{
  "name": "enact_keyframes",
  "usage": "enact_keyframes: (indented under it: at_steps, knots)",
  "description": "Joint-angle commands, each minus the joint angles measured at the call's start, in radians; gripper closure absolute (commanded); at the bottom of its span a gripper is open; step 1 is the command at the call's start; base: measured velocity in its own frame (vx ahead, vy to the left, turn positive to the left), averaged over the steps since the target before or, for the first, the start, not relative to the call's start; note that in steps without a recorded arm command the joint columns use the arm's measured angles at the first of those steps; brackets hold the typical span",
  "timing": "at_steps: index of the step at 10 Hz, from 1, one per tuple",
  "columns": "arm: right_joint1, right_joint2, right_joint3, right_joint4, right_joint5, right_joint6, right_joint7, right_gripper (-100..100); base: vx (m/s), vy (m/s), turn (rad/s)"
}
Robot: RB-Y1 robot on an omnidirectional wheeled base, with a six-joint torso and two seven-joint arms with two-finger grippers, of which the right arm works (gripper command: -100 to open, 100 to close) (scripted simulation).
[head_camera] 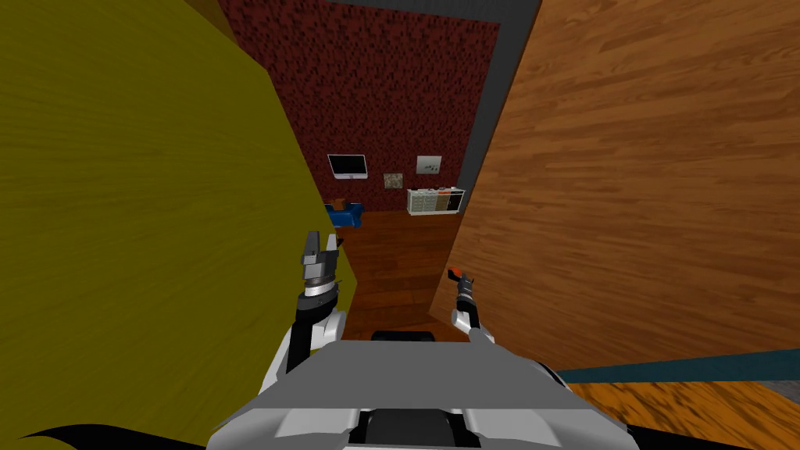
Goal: Push the door open
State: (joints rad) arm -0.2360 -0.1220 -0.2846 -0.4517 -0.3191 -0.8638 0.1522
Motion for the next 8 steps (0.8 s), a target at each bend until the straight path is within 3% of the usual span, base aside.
enact_keyframes:
  at_steps: [1, 8]
  knots:
    - [-0.005, -0.007, -0.012, 0.001, -0.008, -0.006, 0.004, 100, 0.167, 0.004, -0.029]
    - [0.000, -0.023, -0.068, 0.009, -0.050, -0.015, 0.027, 100, 0.171, -0.015, -0.032]
